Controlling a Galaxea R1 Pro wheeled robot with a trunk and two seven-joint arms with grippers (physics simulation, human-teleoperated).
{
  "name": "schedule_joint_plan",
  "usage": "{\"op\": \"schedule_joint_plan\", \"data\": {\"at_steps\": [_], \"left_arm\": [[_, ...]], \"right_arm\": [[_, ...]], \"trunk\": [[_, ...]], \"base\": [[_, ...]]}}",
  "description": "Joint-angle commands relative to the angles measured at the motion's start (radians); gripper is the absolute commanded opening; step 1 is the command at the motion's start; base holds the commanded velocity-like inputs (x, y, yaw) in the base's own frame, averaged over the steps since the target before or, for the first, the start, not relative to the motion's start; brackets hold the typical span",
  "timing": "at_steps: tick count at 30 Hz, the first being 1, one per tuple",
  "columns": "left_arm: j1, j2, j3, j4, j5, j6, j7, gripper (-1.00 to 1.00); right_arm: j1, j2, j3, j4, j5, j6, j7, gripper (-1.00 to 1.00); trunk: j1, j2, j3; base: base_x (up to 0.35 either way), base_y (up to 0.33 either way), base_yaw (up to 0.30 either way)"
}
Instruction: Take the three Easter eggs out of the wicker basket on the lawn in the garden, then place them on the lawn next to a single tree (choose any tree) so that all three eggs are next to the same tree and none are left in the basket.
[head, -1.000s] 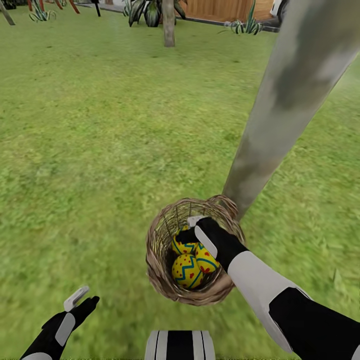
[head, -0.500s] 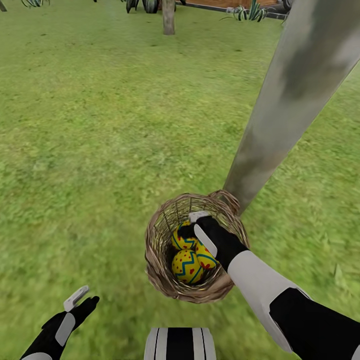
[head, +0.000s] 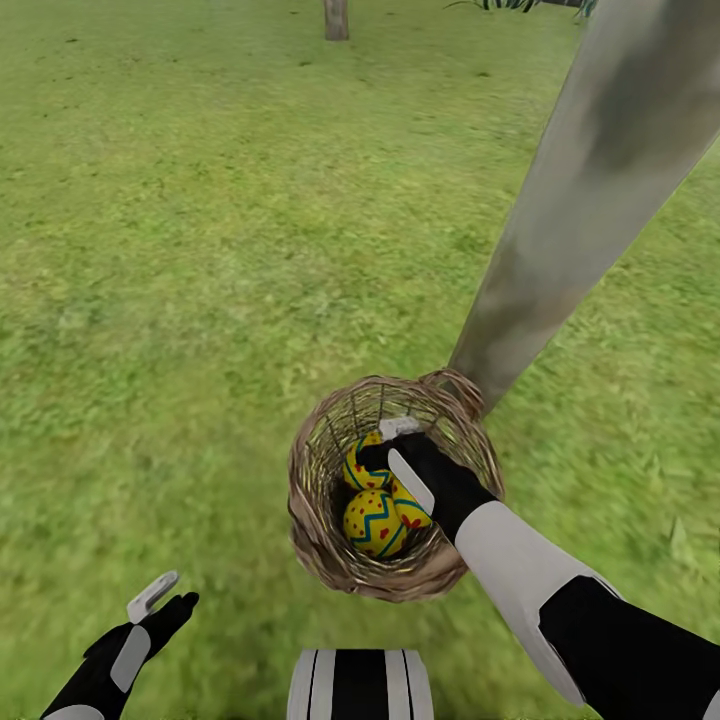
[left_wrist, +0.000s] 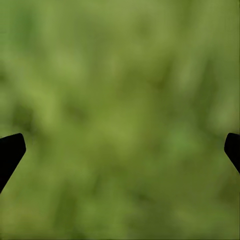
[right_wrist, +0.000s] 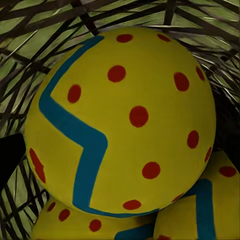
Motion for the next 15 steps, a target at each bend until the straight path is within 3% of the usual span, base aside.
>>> {"op": "schedule_joint_plan", "data": {"at_steps": [1, 15], "left_arm": [[0.0, 0.0, 0.003, -0.002, 0.01, 0.006, 0.0, 1.0], [0.0, 0.0, 0.003, -0.002, 0.01, 0.007, 0.0, 1.0]], "right_arm": [[-0.001, 0.0, 0.003, -0.001, -0.011, 0.001, -0.009, 1.0], [0.0, 0.0, 0.002, 0.002, -0.019, -0.003, -0.008, 1.0]], "trunk": [[0.0, 0.0, -0.001], [0.005, -0.003, -0.047]], "base": [[0.0, 0.0, 0.0], [0.0, 0.0, 0.0]]}}
